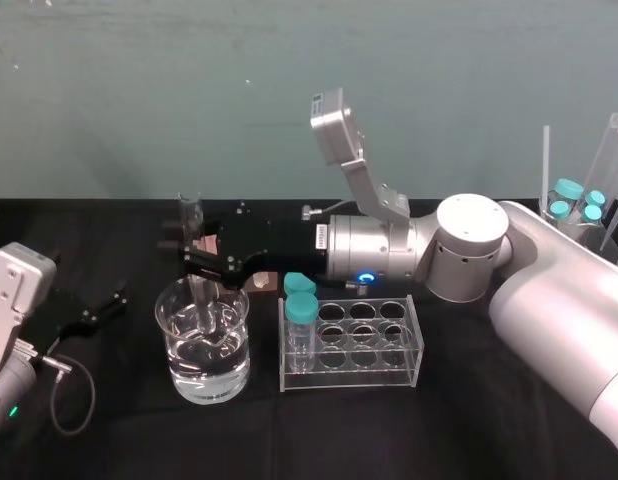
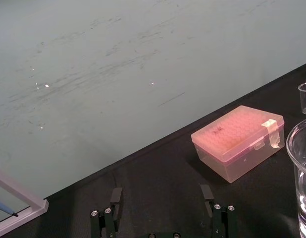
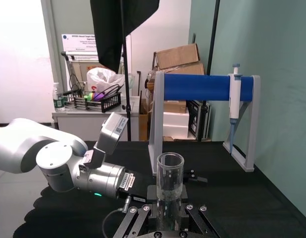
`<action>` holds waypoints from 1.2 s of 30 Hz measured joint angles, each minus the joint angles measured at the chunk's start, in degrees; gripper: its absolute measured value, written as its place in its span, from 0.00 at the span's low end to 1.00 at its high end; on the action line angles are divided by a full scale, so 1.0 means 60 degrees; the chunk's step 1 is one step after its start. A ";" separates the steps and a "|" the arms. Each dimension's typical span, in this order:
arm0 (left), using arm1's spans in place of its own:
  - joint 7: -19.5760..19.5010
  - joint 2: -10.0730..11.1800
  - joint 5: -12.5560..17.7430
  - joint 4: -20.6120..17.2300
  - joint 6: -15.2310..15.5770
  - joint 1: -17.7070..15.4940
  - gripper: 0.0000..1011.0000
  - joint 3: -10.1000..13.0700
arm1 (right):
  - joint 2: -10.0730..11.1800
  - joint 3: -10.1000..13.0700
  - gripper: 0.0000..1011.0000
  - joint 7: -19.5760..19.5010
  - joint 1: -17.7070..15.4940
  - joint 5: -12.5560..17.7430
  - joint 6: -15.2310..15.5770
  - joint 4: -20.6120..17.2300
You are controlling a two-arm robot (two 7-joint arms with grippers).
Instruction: Hold the test tube with one hand and immerse one end into the beaker, then return it to the test tube rack.
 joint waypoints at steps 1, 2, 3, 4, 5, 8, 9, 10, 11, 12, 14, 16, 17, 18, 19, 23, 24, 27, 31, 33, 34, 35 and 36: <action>0.0000 0.0000 -0.0001 0.0000 0.0000 0.0000 0.99 0.0000 | -0.0016 -0.0003 0.24 0.0001 -0.0010 -0.0026 -0.0004 0.0027; 0.0000 0.0000 0.0000 0.0000 0.0000 0.0000 0.99 0.0000 | -0.0021 -0.0004 0.24 0.0001 -0.0019 -0.0038 -0.0005 0.0032; 0.0000 0.0000 0.0000 0.0000 0.0000 0.0000 0.99 0.0001 | -0.0024 -0.0005 0.24 0.0001 -0.0029 -0.0051 -0.0007 0.0037; 0.0000 0.0000 -0.0001 0.0000 0.0000 0.0000 0.99 0.0000 | -0.0034 -0.0006 0.24 0.0001 -0.0039 -0.0071 -0.0012 0.0058; 0.0000 0.0000 0.0000 0.0000 0.0000 0.0000 0.99 0.0001 | -0.0040 -0.0006 0.24 0.0001 -0.0042 -0.0080 -0.0015 0.0066; 0.0000 0.0000 0.0000 0.0000 0.0000 0.0000 0.99 0.0000 | -0.0056 -0.0006 0.24 -0.0004 -0.0061 -0.0137 -0.0027 0.0104; 0.0000 -0.0001 0.0000 0.0000 0.0000 0.0000 0.99 0.0000 | -0.0063 -0.0006 0.24 -0.0009 -0.0067 -0.0164 -0.0029 0.0118; 0.0000 0.0000 0.0000 0.0000 0.0000 0.0001 0.99 0.0000 | -0.0066 -0.0006 0.24 -0.0014 -0.0068 -0.0175 -0.0030 0.0126; 0.0000 0.0000 0.0000 0.0000 0.0000 0.0000 0.99 0.0000 | -0.0069 -0.0006 0.24 -0.0020 -0.0071 -0.0191 -0.0031 0.0138; 0.0001 0.0000 0.0000 0.0000 0.0000 0.0000 0.99 0.0000 | -0.0072 -0.0007 0.24 -0.0025 -0.0073 -0.0206 -0.0032 0.0152; 0.0000 0.0000 0.0000 0.0000 0.0000 0.0000 0.99 0.0001 | -0.0088 -0.0006 0.24 -0.0037 -0.0076 -0.0247 -0.0036 0.0210; 0.0000 0.0000 0.0000 0.0000 0.0000 0.0000 0.99 0.0001 | -0.0104 -0.0005 0.24 -0.0046 -0.0081 -0.0289 -0.0040 0.0266; 0.0000 0.0000 0.0000 0.0000 0.0000 0.0001 0.99 0.0000 | -0.0111 -0.0004 0.24 -0.0047 -0.0081 -0.0300 -0.0042 0.0285; 0.0000 0.0000 0.0000 0.0000 0.0000 0.0000 0.99 0.0000 | -0.0118 -0.0004 0.24 -0.0049 -0.0081 -0.0313 -0.0044 0.0309; 0.0000 0.0000 0.0000 0.0000 0.0000 0.0000 0.99 0.0000 | -0.0132 -0.0003 0.24 -0.0054 -0.0081 -0.0345 -0.0047 0.0348; 0.0000 0.0000 0.0000 0.0000 0.0000 0.0000 0.99 0.0000 | -0.0182 -0.0003 0.24 -0.0063 -0.0085 -0.0407 -0.0053 0.0443; 0.0000 0.0000 0.0000 0.0000 0.0000 0.0000 0.99 0.0000 | -0.0189 -0.0002 0.24 -0.0063 -0.0085 -0.0420 -0.0055 0.0460; 0.0000 0.0000 0.0000 0.0000 0.0000 0.0001 0.99 0.0000 | -0.0200 0.0013 0.24 -0.0067 -0.0087 -0.0447 -0.0058 0.0489; 0.0000 0.0000 0.0000 0.0000 0.0000 0.0000 0.99 0.0000 | -0.0193 0.0041 0.24 -0.0077 -0.0124 -0.0482 -0.0056 0.0467; 0.0000 0.0000 0.0000 0.0000 0.0000 0.0000 0.99 0.0001 | -0.0186 0.0047 0.24 -0.0076 -0.0134 -0.0490 -0.0050 0.0447; 0.0000 0.0000 0.0000 0.0000 0.0000 0.0001 0.99 0.0001 | -0.0180 0.0051 0.24 -0.0076 -0.0142 -0.0491 -0.0046 0.0432; 0.0000 0.0000 0.0001 0.0000 0.0000 0.0000 0.99 0.0000 | -0.0174 0.0053 0.24 -0.0074 -0.0152 -0.0493 -0.0039 0.0417; 0.0000 0.0000 0.0000 0.0000 0.0000 0.0000 0.99 0.0000 | -0.0162 0.0057 0.24 -0.0070 -0.0164 -0.0496 -0.0026 0.0394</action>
